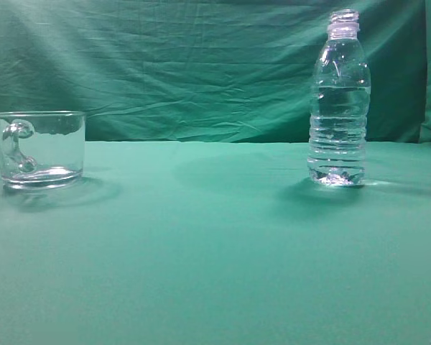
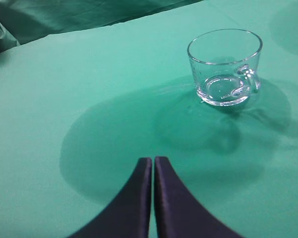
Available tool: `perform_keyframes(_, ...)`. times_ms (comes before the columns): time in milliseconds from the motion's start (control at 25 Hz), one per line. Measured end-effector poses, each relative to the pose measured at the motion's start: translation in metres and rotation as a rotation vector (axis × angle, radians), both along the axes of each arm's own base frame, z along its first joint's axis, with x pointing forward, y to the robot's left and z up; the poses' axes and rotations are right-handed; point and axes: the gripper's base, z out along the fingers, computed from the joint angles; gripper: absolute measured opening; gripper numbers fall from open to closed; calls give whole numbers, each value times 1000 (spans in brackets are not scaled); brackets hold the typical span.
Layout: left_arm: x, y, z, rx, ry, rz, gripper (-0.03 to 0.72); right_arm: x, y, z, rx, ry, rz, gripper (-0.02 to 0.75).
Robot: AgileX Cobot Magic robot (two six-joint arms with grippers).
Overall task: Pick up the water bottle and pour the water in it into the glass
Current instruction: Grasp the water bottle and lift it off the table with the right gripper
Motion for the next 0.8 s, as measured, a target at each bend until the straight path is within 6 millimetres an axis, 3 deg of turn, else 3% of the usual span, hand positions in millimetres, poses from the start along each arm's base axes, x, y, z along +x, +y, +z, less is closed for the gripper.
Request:
perform_keyframes(120,0,0,0,0,0,0,0,14,15,-10,-60,14,73,229)
perform_keyframes(280,0,0,0,0,0,0,0,36,29,-18,-48,23,79,534)
perform_keyframes(360,0,0,0,0,0,0,0,47,33,-22,-25,40,50,632)
perform_keyframes(400,0,0,0,0,0,0,0,52,35,-23,-20,41,43,657)
perform_keyframes(800,0,0,0,0,0,0,0,88,50,-43,31,67,-10,643)
